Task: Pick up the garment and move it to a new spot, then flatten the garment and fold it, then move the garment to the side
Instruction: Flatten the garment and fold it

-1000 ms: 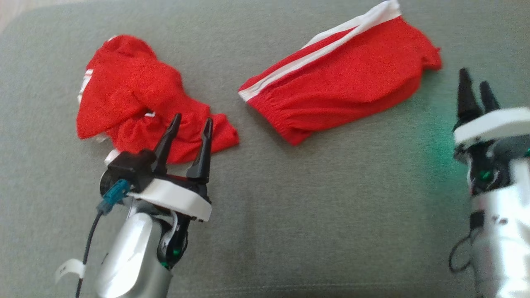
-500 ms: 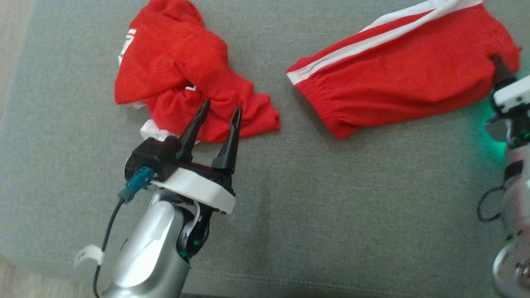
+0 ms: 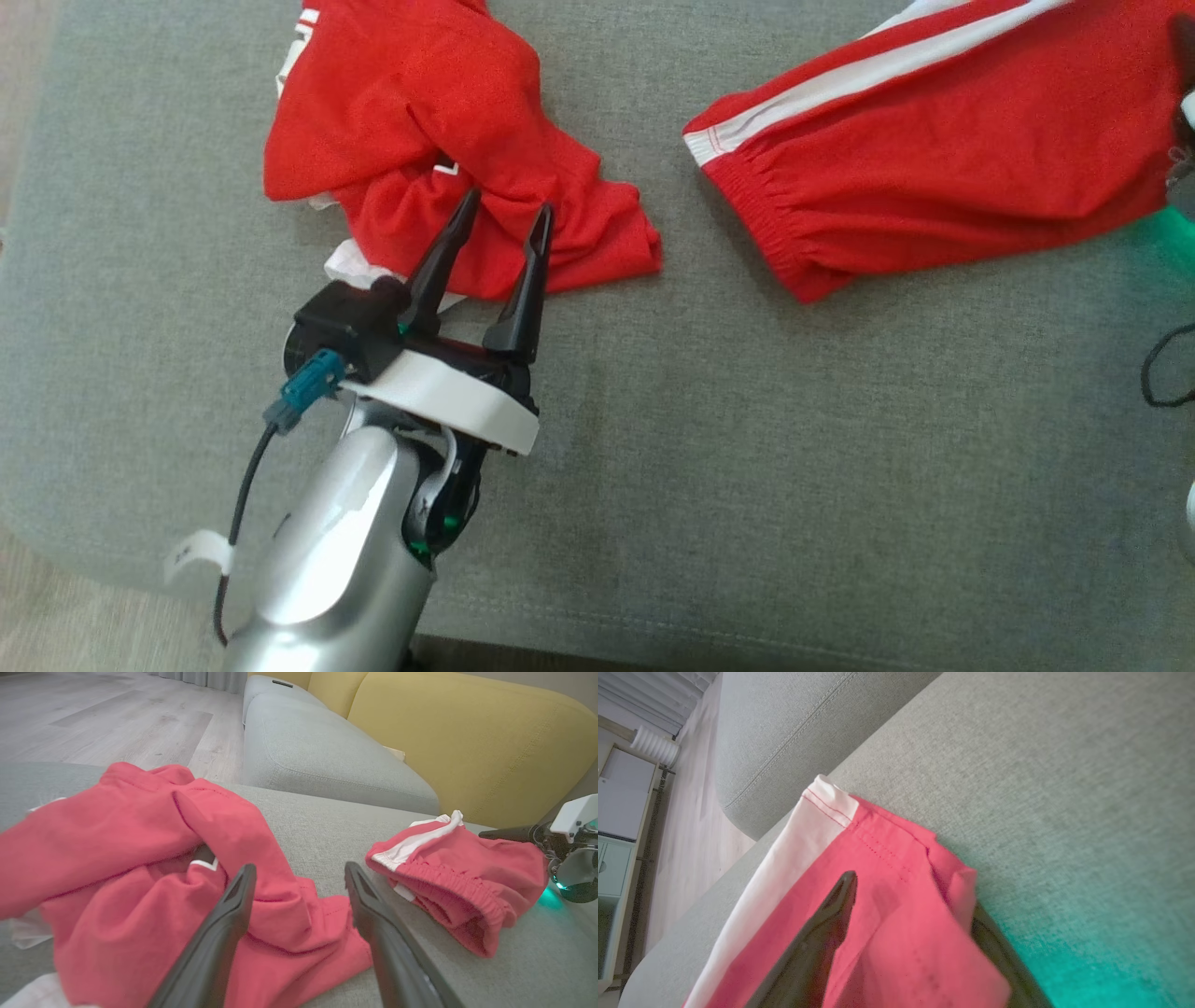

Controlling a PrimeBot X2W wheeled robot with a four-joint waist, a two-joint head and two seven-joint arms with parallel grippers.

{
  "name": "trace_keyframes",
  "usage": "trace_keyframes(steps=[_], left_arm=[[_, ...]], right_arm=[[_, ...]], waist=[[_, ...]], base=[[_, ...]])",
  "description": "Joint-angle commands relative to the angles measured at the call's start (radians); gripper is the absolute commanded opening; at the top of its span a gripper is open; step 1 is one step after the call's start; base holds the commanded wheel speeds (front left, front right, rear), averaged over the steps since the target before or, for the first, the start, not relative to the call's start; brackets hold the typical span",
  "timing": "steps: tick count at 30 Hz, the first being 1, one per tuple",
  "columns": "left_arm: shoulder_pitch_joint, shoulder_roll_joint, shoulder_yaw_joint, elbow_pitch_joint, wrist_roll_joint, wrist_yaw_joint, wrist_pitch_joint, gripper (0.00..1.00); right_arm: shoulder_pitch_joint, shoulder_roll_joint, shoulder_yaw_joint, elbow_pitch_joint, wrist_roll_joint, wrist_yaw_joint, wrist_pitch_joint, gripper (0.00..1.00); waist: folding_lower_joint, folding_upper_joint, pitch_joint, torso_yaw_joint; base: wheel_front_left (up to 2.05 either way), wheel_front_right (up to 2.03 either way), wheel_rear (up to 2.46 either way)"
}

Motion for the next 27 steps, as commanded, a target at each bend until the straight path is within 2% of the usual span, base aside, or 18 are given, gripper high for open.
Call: trace_keyframes(steps=[1, 10, 17, 27], left_arm=[[-0.028, 0.008, 0.033, -0.036, -0.009, 0.004, -0.009, 1.00], [-0.032, 0.008, 0.040, -0.024, -0.005, 0.004, -0.009, 1.00], [-0.010, 0.008, 0.049, -0.011, 0.000, -0.002, -0.009, 1.00], [0.033, 0.008, 0.069, 0.001, 0.011, -0.008, -0.009, 1.00]], right_arm=[[-0.009, 0.023, 0.010, 0.014, -0.020, -0.001, 0.019, 0.00], [-0.001, 0.032, 0.028, 0.004, -0.026, -0.001, -0.052, 0.00], [0.064, 0.018, 0.059, -0.019, 0.010, -0.001, -0.128, 0.00], [0.211, -0.030, 0.003, -0.034, -0.014, -0.001, -0.233, 0.00]], waist=[[-0.0001, 0.0000, 0.004, -0.004], [-0.0001, 0.0000, -0.023, -0.030], [-0.0001, 0.0000, -0.074, -0.064], [-0.0001, 0.0000, -0.155, -0.113]], base=[[0.00, 0.00, 0.00], [0.00, 0.00, 0.00], [0.00, 0.00, 0.00], [0.00, 0.00, 0.00]])
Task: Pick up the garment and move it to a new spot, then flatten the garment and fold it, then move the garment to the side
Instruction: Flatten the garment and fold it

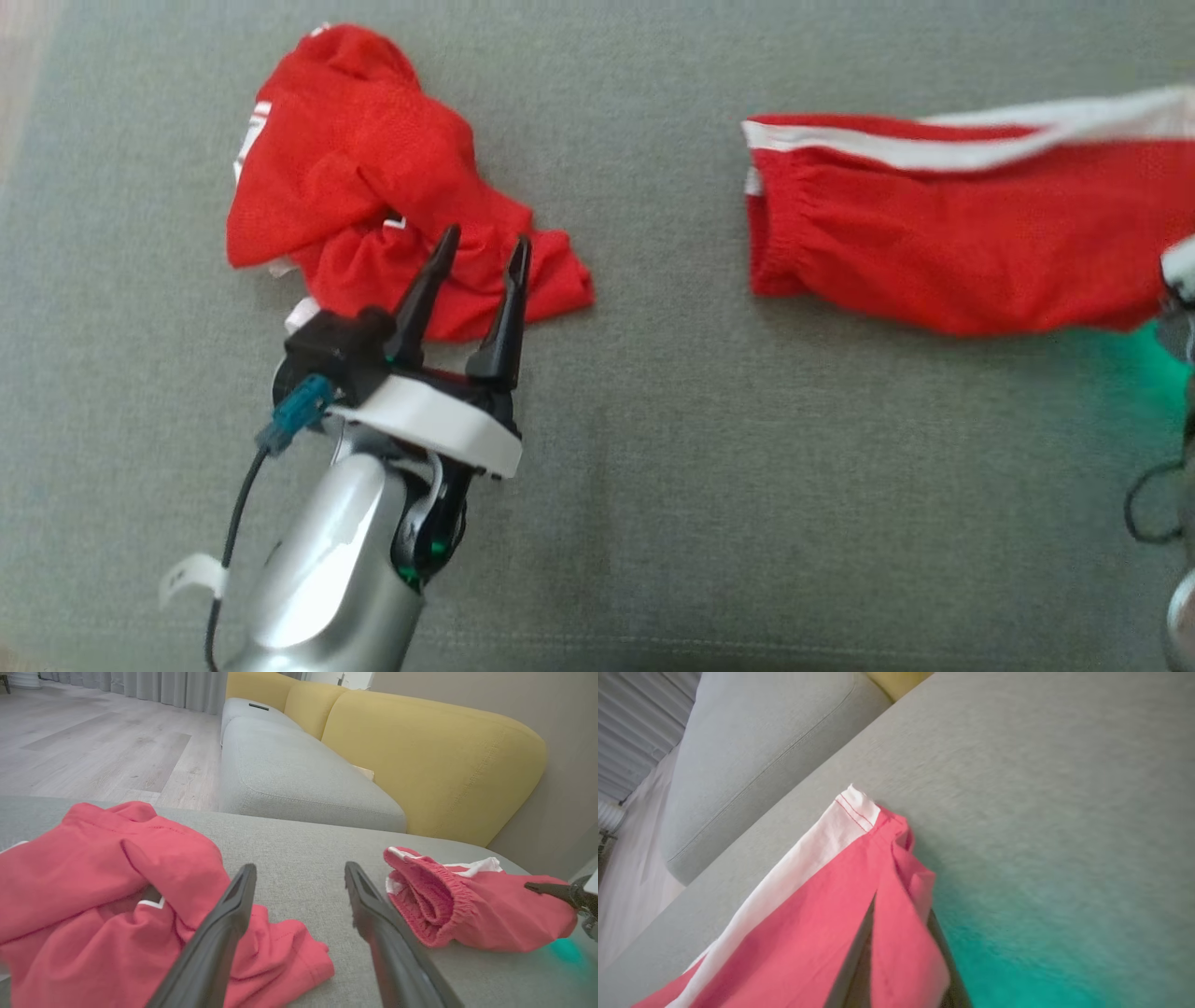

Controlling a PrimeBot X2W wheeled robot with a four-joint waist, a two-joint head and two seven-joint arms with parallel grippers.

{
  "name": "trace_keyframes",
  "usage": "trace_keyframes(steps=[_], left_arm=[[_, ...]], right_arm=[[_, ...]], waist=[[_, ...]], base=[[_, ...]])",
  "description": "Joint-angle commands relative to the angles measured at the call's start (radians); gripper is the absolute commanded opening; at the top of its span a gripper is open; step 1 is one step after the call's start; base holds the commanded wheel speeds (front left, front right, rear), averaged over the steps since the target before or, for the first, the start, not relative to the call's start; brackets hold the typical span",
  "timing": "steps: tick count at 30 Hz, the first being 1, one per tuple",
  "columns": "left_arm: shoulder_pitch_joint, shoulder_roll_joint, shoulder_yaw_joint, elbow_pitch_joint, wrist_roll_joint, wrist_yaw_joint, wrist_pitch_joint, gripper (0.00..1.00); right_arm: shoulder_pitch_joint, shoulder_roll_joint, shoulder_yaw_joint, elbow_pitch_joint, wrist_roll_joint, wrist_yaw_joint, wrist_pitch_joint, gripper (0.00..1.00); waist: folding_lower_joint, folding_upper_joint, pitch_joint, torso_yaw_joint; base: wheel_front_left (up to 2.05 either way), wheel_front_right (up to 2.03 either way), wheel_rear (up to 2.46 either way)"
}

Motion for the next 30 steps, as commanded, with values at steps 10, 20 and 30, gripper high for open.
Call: trace_keyframes(steps=[10, 20, 30], left_arm=[[0.048, 0.008, 0.059, -0.031, 0.016, -0.010, -0.009, 1.00], [0.057, 0.008, 0.066, -0.022, 0.025, -0.017, -0.009, 1.00], [0.085, 0.008, 0.078, -0.014, 0.024, -0.019, -0.009, 1.00]], right_arm=[[0.086, 0.040, -0.074, -0.108, -0.051, -0.001, -0.045, 0.00], [0.093, 0.114, 0.020, -0.217, 0.010, -0.001, -0.067, 0.00], [0.163, 0.172, 0.278, -0.360, 0.210, -0.001, -0.034, 0.00]], waist=[[0.0001, 0.0000, -0.070, -0.044], [0.0001, 0.0000, -0.096, -0.039], [0.0001, 0.0000, -0.153, -0.025]], base=[[0.00, 0.00, 0.00], [0.00, 0.00, 0.00], [0.00, 0.00, 0.00]])
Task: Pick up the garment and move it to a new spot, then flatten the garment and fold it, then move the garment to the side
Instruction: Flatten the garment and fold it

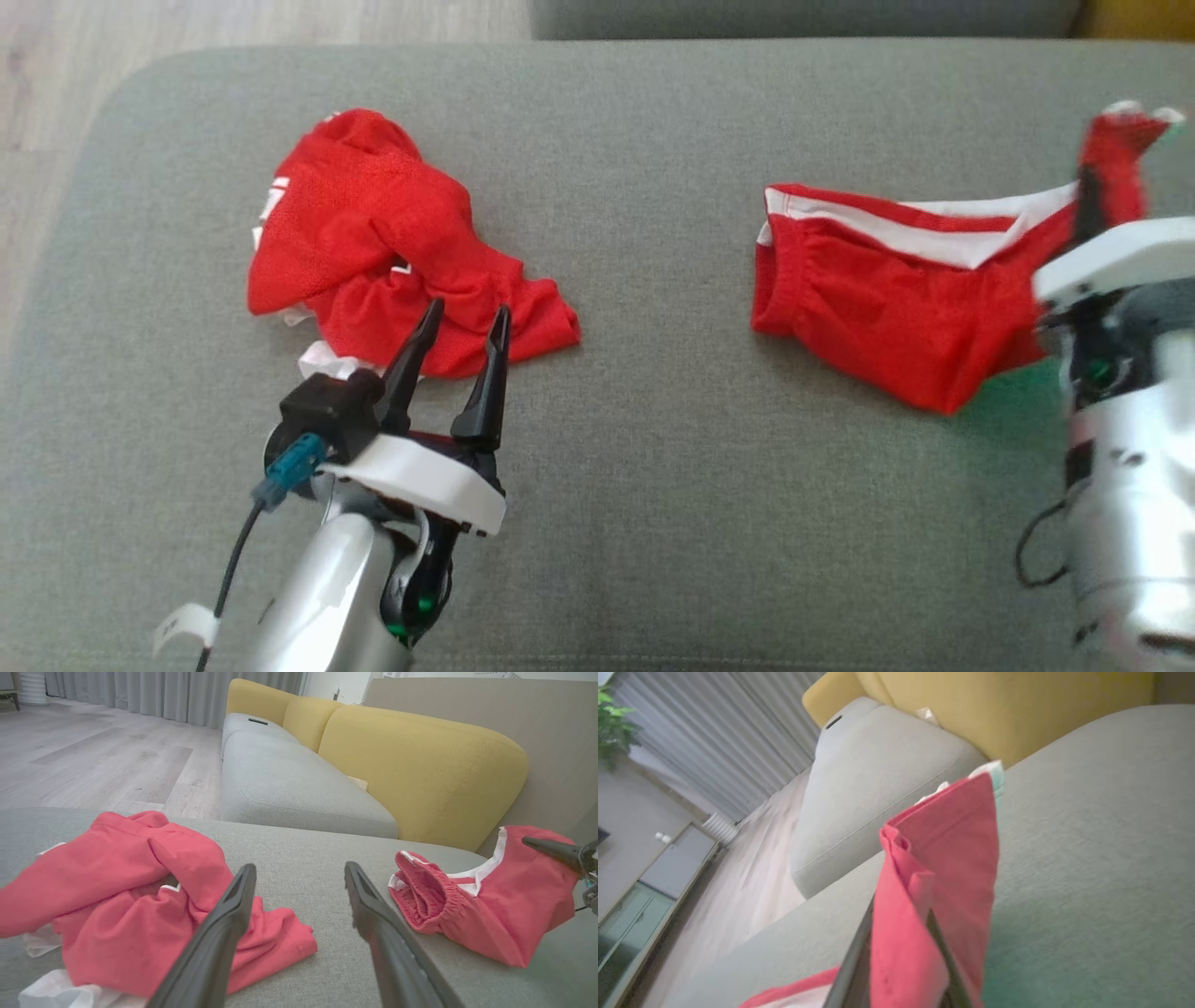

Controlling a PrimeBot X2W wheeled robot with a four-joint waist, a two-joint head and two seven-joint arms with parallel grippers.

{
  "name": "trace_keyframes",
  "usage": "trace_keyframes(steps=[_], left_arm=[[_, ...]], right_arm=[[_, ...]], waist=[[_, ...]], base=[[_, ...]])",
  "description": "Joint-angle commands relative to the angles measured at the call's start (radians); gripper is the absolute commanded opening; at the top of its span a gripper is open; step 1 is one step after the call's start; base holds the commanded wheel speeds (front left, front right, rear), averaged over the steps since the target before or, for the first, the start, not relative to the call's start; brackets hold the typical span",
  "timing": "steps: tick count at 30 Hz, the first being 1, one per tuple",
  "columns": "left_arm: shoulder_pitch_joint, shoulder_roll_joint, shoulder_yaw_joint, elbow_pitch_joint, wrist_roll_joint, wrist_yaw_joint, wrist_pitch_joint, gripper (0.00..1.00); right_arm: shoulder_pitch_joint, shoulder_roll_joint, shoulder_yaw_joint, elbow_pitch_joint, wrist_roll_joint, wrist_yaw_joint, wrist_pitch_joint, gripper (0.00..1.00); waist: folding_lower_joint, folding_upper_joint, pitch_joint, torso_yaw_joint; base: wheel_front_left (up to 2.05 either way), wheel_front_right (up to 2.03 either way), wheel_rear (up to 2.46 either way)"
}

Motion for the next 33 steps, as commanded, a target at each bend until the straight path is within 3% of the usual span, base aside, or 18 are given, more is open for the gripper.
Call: trace_keyframes(steps=[1, 12, 27, 28, 33], left_arm=[[-0.021, 0.008, 0.040, -0.028, 0.005, -0.003, -0.009, 1.00], [0.011, 0.008, 0.038, -0.026, -0.003, -0.002, -0.009, 1.00], [0.033, 0.008, 0.036, -0.012, -0.010, 0.004, -0.009, 1.00], [0.034, 0.008, 0.036, -0.012, -0.011, 0.005, -0.009, 1.00], [0.036, 0.008, 0.037, -0.013, -0.013, 0.007, -0.009, 1.00]], right_arm=[[-0.012, 0.014, 0.041, -0.044, 0.011, -0.001, 0.005, 0.00], [0.130, 0.032, 0.345, -0.214, 0.200, -0.001, 0.051, 0.00], [0.212, 0.022, 0.547, -0.195, 0.273, -0.001, 0.034, 0.00], [0.214, 0.023, 0.575, -0.175, 0.269, -0.001, 0.029, 1.00], [0.215, 0.029, 0.648, -0.109, 0.266, -0.001, 0.020, 1.00]], waist=[[0.0001, -0.0001, -0.009, 0.005], [0.0001, -0.0001, -0.042, 0.044], [0.0001, -0.0001, -0.059, 0.078], [0.0001, -0.0001, -0.058, 0.076], [0.0001, -0.0001, -0.054, 0.067]], base=[[0.00, 0.00, 0.00], [0.00, 0.00, 0.00], [0.00, 0.00, 0.00], [0.00, 0.00, 0.00], [0.00, 0.00, 0.00]])
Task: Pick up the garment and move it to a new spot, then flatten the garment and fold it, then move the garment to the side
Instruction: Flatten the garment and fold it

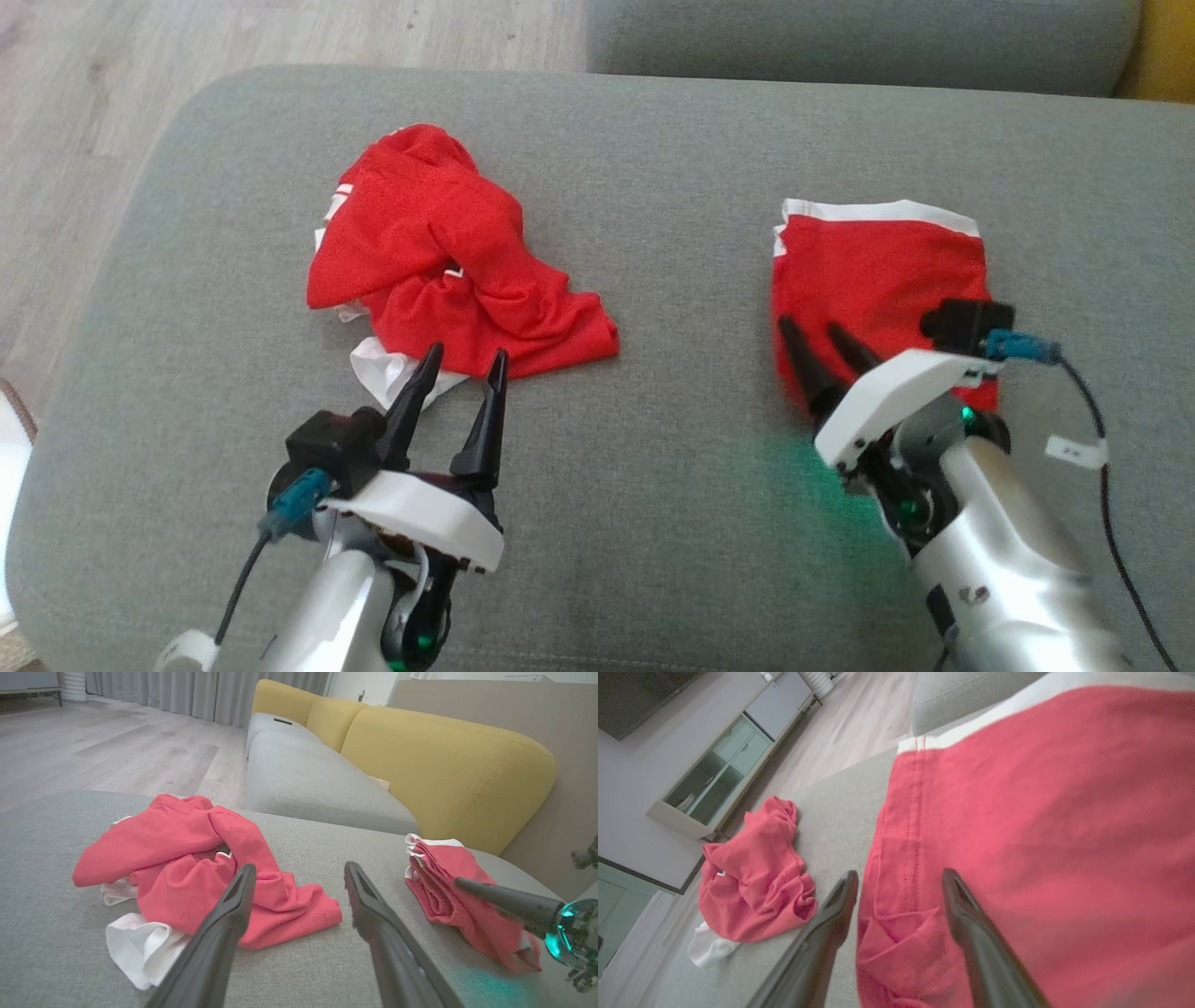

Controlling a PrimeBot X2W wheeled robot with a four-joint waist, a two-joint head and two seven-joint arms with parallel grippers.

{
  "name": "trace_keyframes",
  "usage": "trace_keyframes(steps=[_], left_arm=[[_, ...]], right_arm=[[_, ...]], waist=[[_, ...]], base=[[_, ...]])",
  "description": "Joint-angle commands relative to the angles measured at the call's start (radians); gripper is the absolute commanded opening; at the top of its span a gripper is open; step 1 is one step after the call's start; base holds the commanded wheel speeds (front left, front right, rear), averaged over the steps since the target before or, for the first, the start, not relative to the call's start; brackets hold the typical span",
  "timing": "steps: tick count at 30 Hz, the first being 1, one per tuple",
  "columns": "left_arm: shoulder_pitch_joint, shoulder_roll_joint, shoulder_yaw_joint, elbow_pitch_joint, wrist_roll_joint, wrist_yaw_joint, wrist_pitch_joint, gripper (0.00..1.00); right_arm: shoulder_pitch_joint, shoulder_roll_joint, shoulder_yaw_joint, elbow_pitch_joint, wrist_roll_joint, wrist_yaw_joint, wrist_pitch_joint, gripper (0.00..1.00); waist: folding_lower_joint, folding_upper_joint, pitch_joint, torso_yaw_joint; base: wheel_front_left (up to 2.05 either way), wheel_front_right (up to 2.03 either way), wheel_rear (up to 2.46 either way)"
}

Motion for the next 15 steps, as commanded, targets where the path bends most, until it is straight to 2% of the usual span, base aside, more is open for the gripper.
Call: trace_keyframes(steps=[1, 7, 15], left_arm=[[-0.025, 0.007, 0.035, -0.032, -0.011, 0.005, -0.009, 1.00], [-0.031, 0.007, 0.040, -0.034, -0.015, 0.009, -0.009, 1.00], [-0.028, 0.007, 0.057, -0.035, -0.011, 0.008, -0.009, 1.00]], right_arm=[[-0.015, 0.014, 0.038, -0.002, 0.001, -0.001, -0.006, 1.00], [-0.033, 0.020, 0.104, 0.086, 0.013, -0.001, 0.005, 1.00], [-0.062, 0.008, 0.122, 0.073, 0.019, -0.001, -0.072, 1.00]], waist=[[0.0000, 0.0000, 0.002, -0.004], [0.0000, 0.0000, 0.003, -0.020], [0.0000, 0.0000, -0.011, -0.064]], base=[[0.00, 0.00, 0.00], [0.00, 0.00, 0.00], [0.00, 0.00, 0.00]])
